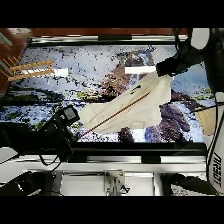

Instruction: Fold the shirts.

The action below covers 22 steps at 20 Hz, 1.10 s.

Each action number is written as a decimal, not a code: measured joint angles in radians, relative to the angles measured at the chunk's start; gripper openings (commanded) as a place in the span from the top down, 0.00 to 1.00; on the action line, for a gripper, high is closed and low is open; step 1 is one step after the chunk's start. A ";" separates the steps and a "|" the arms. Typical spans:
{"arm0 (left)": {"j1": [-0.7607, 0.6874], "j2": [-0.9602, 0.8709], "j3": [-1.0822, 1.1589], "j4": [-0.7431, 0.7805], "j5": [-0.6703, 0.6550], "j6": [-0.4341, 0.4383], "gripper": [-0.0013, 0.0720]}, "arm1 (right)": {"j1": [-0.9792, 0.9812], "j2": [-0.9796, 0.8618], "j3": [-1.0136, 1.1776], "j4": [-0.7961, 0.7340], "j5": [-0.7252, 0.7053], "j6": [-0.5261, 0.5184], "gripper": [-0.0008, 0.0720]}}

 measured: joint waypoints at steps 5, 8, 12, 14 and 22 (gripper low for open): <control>-0.013 -0.061 -0.016 -0.011 0.069 0.019 0.91 | 0.000 0.055 0.044 0.060 -0.036 -0.030 0.88; -0.006 -0.107 -0.021 -0.011 0.173 -0.031 0.91 | 0.001 0.098 0.055 0.146 -0.042 -0.037 0.88; -0.002 -0.166 -0.023 -0.010 0.252 -0.073 0.91 | 0.002 0.167 0.059 0.222 -0.039 -0.043 0.88; -0.001 -0.171 -0.023 -0.011 0.283 -0.082 0.91 | 0.002 0.196 0.060 0.214 -0.024 -0.044 0.88; 0.000 -0.193 -0.021 -0.068 0.483 -0.134 0.91 | 0.002 0.217 0.059 0.502 0.011 0.026 0.88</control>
